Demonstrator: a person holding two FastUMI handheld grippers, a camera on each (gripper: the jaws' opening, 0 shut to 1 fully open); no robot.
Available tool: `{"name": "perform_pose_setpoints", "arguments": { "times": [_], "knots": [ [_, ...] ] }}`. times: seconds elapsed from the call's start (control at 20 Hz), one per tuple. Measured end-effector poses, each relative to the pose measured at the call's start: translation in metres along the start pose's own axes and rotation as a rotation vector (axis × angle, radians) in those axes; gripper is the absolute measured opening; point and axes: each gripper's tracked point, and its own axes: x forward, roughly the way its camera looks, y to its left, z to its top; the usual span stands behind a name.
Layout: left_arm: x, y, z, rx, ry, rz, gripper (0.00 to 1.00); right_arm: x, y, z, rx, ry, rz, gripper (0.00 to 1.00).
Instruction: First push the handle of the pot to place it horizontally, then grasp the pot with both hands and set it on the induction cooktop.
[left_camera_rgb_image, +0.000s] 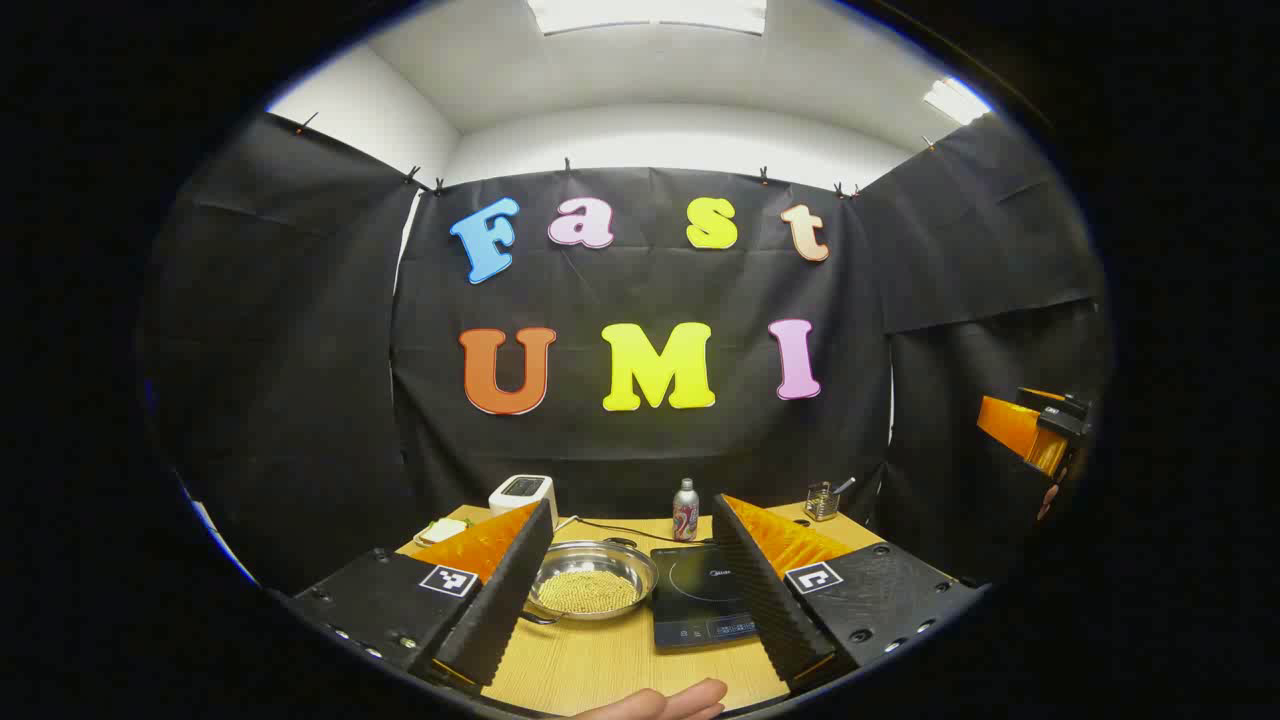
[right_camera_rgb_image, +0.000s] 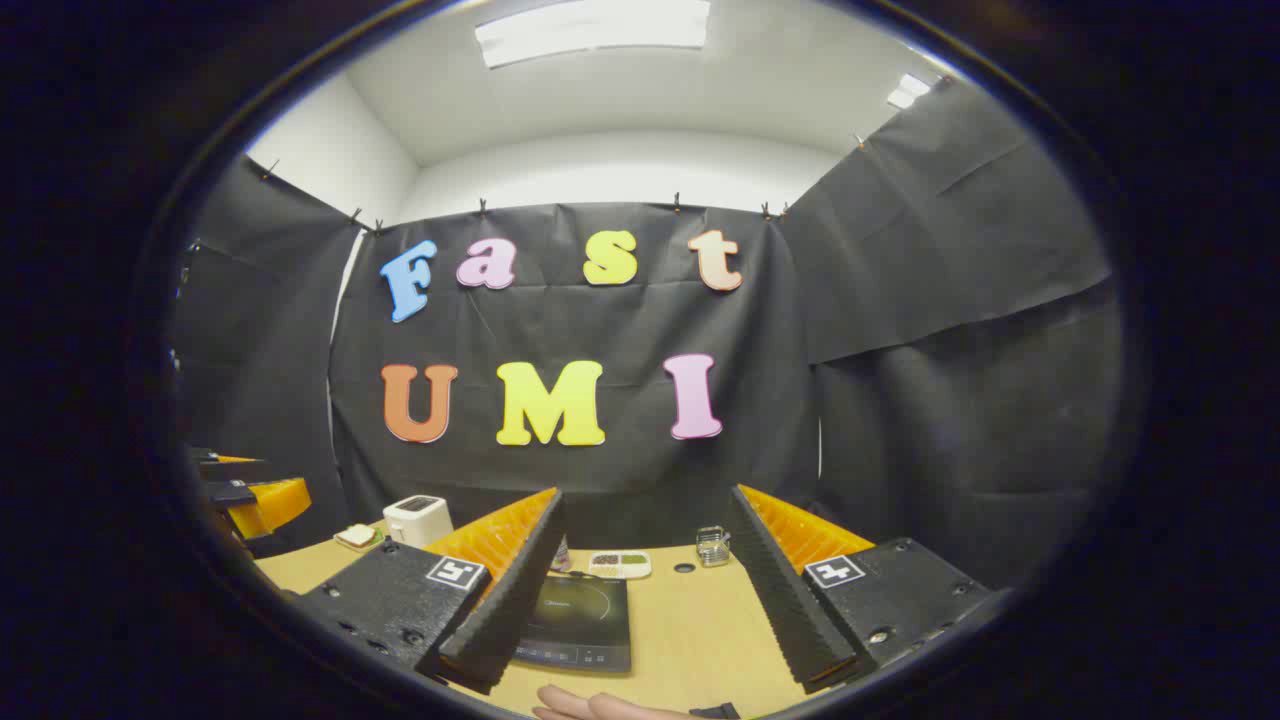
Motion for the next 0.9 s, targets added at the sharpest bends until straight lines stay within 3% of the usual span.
{"name": "perform_pose_setpoints", "arguments": {
  "times": [0.45,0.9],
  "knots": [
    [-0.001,0.01,-0.004,-0.011,0.001,0.008,0.96,0.002,-0.012,-0.007,0.012,-0.001,-0.02,0.98],
    [0.006,0.03,-0.014,-0.026,0.01,0.037,0.96,0.002,-0.012,-0.016,0.01,0.0,0.011,0.98]
  ]
}}
